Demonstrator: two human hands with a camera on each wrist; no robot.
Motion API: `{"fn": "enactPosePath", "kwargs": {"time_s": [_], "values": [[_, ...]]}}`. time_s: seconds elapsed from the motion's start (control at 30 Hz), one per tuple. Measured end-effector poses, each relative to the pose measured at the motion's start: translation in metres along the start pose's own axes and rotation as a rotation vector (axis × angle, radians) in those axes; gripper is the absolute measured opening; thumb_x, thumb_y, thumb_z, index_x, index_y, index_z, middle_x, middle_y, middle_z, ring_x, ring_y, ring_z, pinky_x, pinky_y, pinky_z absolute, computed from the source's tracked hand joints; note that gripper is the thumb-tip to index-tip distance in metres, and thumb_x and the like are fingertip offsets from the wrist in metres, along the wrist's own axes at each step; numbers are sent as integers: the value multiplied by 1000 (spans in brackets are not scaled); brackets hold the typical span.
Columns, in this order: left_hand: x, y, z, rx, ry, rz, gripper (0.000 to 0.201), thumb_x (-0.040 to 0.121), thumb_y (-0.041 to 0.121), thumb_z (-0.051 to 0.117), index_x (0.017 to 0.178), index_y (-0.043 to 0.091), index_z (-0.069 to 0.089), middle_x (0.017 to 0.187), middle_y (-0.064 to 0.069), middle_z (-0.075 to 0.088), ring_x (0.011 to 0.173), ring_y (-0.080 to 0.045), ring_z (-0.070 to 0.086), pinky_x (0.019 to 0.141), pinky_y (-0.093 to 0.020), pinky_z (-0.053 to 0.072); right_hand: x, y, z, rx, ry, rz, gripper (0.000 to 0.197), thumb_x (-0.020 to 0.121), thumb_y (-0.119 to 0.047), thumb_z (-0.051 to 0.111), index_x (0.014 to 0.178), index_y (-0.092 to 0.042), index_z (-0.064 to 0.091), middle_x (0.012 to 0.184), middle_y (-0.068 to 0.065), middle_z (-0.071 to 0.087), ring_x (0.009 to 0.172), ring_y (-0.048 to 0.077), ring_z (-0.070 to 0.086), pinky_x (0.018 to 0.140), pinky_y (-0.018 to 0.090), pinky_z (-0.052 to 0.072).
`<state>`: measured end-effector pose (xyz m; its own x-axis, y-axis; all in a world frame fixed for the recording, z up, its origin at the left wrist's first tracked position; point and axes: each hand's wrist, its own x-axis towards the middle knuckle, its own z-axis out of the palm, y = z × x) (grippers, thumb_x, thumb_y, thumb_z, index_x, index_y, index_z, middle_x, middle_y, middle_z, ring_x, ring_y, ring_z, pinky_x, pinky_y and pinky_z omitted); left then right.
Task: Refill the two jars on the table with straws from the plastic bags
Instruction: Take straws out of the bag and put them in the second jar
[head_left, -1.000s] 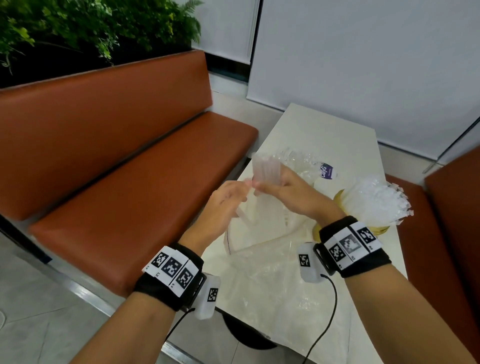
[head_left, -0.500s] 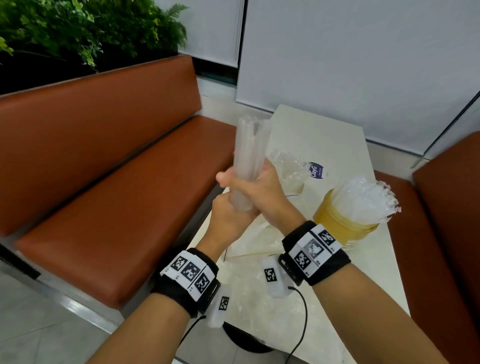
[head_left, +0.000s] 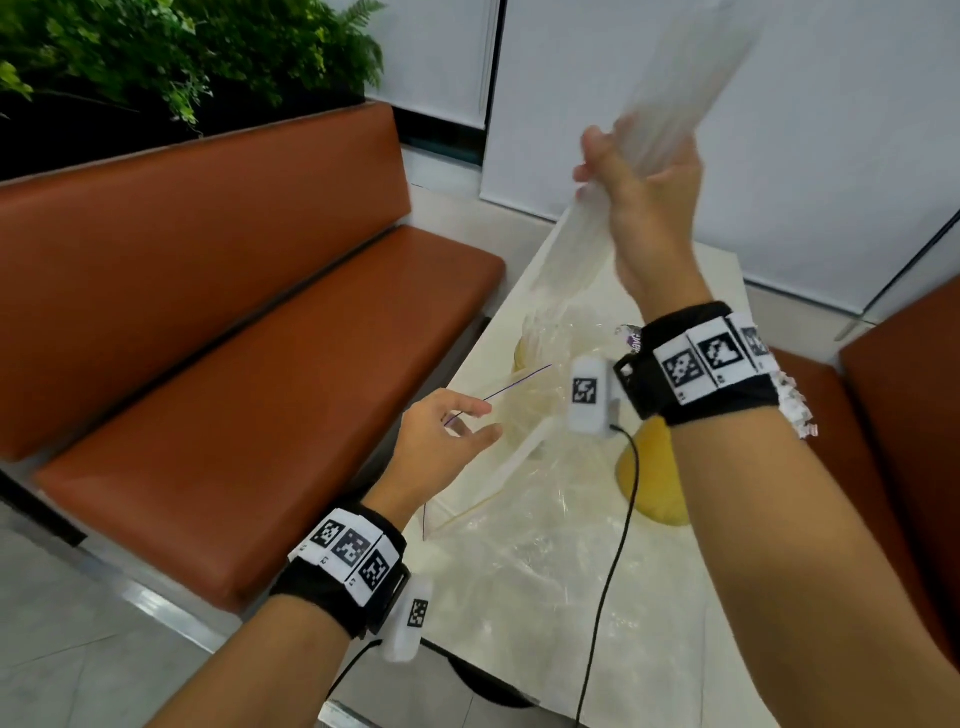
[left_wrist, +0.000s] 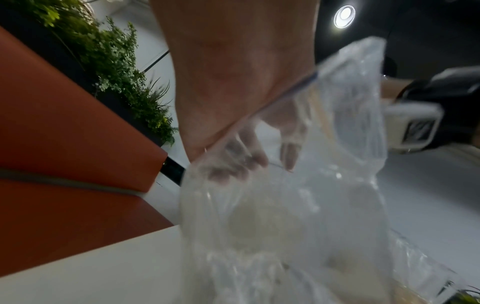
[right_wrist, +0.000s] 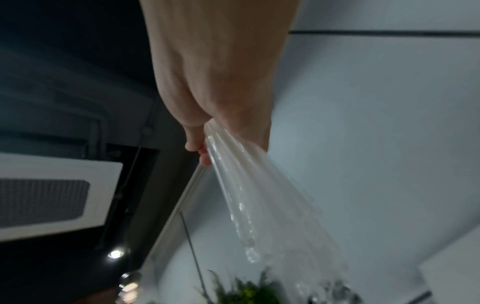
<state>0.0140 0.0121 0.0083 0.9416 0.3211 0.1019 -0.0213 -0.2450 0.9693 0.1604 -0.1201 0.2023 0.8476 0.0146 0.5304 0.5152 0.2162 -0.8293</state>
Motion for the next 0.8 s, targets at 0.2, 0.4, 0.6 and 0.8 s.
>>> {"fn": "enactPosePath", "kwargs": {"time_s": [0.2,0.4,0.6,0.8], "values": [[7,8,-7,7,-23,29,14,82,23,82,94,20,76,104,8,72,72,-2,60,73,-12,48,19,57,-27,-162,126,27,30,77,-17,81,96,-17,58,86,4,66,69,26,68,73,43,60],[17,18,-7,19,-29,43,13,85,24,79,96,18,78,104,7,72,84,-16,63,75,-18,51,6,108,-33,-234,154,125,26,80,-14,79,94,-18,57,74,-10,64,66,22,67,75,44,60],[21,17,-6,-11,-26,49,8,85,24,79,92,19,78,102,7,73,93,-22,67,89,-34,55,-23,140,-42,-403,131,246,44,68,-25,89,102,-10,66,95,5,74,86,21,73,85,43,60],[24,18,-9,-36,-29,81,7,86,21,78,92,18,79,100,8,73,94,-20,68,91,-31,55,-8,120,-42,-334,129,49,88,60,-11,92,129,-27,39,108,5,65,86,23,75,82,42,62]]}}
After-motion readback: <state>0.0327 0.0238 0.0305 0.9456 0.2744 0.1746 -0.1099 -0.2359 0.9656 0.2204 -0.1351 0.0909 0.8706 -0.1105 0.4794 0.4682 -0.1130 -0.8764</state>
